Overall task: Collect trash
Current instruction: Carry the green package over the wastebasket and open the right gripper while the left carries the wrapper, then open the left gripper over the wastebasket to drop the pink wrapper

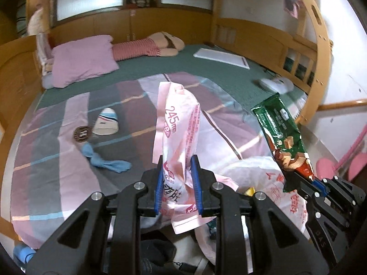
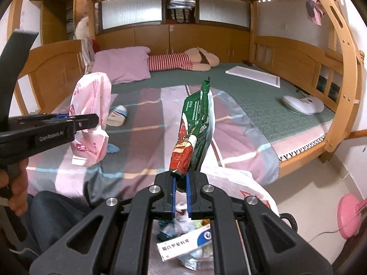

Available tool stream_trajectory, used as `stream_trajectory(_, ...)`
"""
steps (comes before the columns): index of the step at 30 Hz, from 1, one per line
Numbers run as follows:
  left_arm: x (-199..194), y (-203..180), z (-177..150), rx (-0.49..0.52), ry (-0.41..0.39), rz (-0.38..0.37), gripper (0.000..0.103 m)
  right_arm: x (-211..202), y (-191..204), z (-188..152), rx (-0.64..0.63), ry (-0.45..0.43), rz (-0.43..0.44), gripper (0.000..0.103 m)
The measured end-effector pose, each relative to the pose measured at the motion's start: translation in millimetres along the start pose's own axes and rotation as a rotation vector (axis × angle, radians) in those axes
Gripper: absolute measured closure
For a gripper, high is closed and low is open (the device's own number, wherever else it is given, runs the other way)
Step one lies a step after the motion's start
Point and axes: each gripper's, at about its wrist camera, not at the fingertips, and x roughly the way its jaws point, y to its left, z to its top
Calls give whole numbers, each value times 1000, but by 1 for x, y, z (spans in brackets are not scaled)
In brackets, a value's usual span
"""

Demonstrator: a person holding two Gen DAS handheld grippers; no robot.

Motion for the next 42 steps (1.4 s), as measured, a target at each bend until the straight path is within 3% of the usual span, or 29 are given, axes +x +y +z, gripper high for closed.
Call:
stream_trajectory(12,22,-18,-14,56,85,-75,80,6,-12,-14,3,59,-37,95)
stream_trajectory(26,73,-60,-42,210,288,-288,80,18,-30,-43,13,186,-89,95)
stream_trajectory(29,85,-69,-49,224,333,-330,78,19,-33,-47,32,199,-104,88)
stream_trajectory(33,100,-82,-58,239,387,-375,75,16,-37,-48,49,184,-136,72)
stream_trajectory(36,106,-89,-63,243,413,-392,61,15,-38,-47,54,168,-148,59)
stream_trajectory(38,108,-90,-65,236,419,-398,32,14,-39,-47,52,156,-156,58)
stream_trajectory(39,108,-89,-65,228,418,-395,25,13,-39,-46,53,154,-157,58)
stream_trajectory(42,107,-83,-63,197,415,-395,18,13,-39,-46,54,149,-161,54)
